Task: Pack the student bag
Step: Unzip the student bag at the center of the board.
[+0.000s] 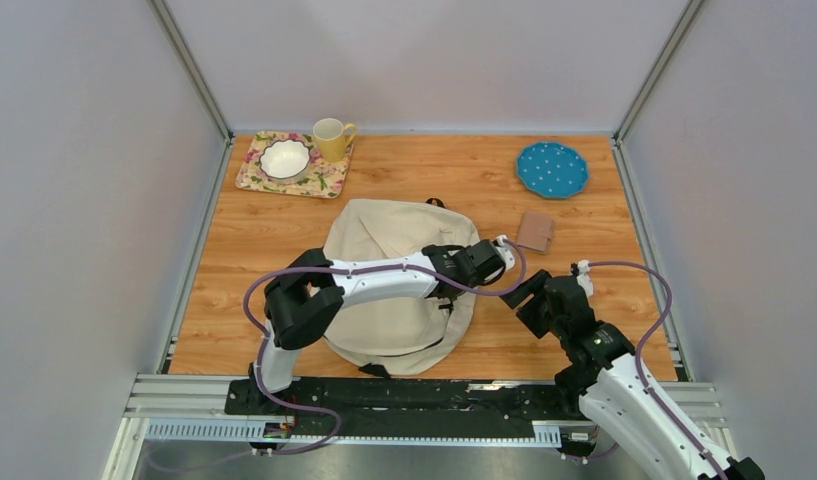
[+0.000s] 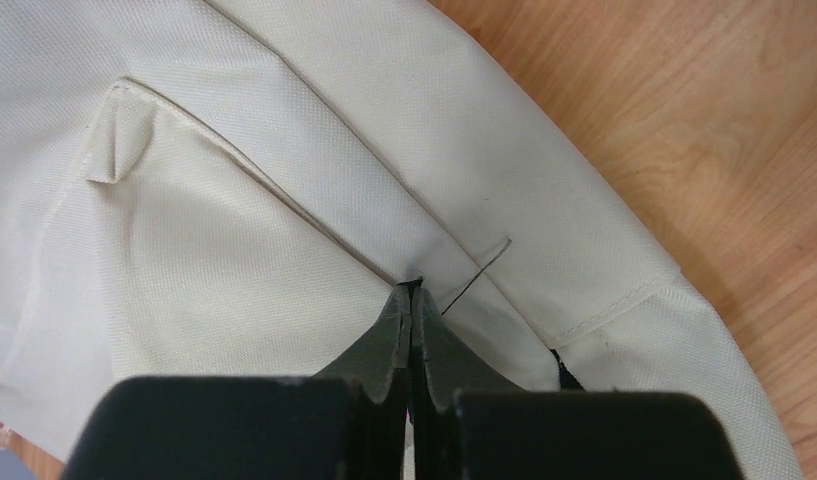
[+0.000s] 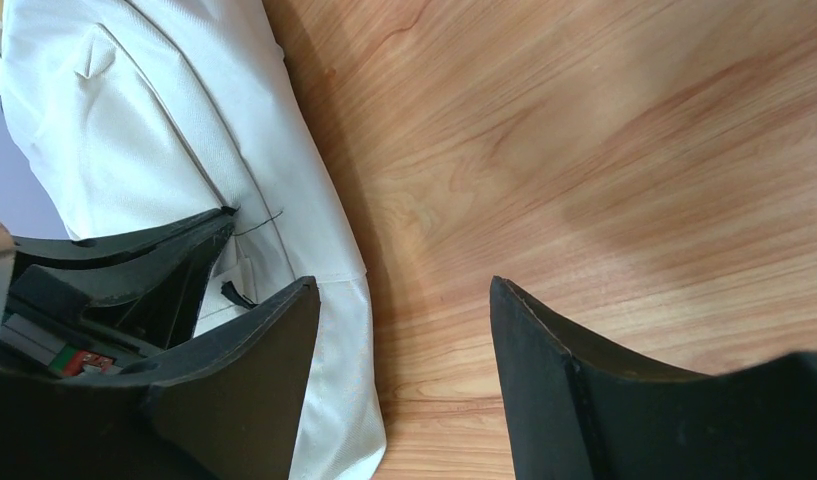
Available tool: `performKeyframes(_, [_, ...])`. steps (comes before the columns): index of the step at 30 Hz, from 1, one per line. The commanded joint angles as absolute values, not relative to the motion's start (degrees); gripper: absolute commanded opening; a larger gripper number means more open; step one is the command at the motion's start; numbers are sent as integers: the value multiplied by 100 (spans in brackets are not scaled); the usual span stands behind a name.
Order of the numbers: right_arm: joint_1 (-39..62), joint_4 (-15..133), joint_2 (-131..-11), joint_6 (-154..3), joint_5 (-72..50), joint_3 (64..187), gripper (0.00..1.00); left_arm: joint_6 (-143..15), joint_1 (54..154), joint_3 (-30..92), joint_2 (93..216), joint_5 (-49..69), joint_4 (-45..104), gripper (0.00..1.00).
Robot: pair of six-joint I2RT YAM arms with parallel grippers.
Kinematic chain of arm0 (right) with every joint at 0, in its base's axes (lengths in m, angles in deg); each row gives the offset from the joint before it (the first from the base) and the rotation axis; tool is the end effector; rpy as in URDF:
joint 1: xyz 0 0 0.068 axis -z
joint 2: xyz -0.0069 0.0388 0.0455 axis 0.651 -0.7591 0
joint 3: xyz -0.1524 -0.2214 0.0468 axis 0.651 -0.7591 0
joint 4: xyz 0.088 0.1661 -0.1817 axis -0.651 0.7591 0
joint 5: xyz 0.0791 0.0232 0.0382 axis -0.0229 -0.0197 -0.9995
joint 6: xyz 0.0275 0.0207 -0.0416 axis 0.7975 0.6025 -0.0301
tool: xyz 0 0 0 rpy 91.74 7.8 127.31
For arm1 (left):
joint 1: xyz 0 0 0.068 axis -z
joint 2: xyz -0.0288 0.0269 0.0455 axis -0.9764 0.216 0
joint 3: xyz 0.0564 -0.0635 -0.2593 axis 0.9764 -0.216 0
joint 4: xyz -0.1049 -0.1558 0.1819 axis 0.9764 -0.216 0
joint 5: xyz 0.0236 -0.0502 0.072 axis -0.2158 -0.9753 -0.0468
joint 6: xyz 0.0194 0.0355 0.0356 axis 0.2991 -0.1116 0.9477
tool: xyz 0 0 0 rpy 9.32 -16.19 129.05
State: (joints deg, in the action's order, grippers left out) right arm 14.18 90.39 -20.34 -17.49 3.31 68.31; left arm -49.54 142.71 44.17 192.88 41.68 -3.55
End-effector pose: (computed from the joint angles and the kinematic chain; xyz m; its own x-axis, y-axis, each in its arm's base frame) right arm 0.1122 0.0510 0.1797 -0.5961 0.7070 -0.3805 0.4089 0.6752 0.6140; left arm 0.1908 -0.3792 0.1985 -0.3238 0.8102 -0.4886 0.7673 0.5271 0.3654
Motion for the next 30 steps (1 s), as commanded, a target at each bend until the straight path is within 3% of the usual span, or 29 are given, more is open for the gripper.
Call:
performKeyframes(1, [1434, 8677, -1994, -1806, 208, 6836, 66, -4969, 14283, 4674, 19084, 4497, -361, 0])
performKeyframes(18, [1443, 6560, -2872, -1709, -1663, 6572, 56, -5874, 14019, 3761, 18012, 4419, -107, 0])
performKeyframes(30, [1416, 5153, -4885, -2518, -2912, 7380, 51, -6199, 13931, 3488, 17738, 4242, 61, 0])
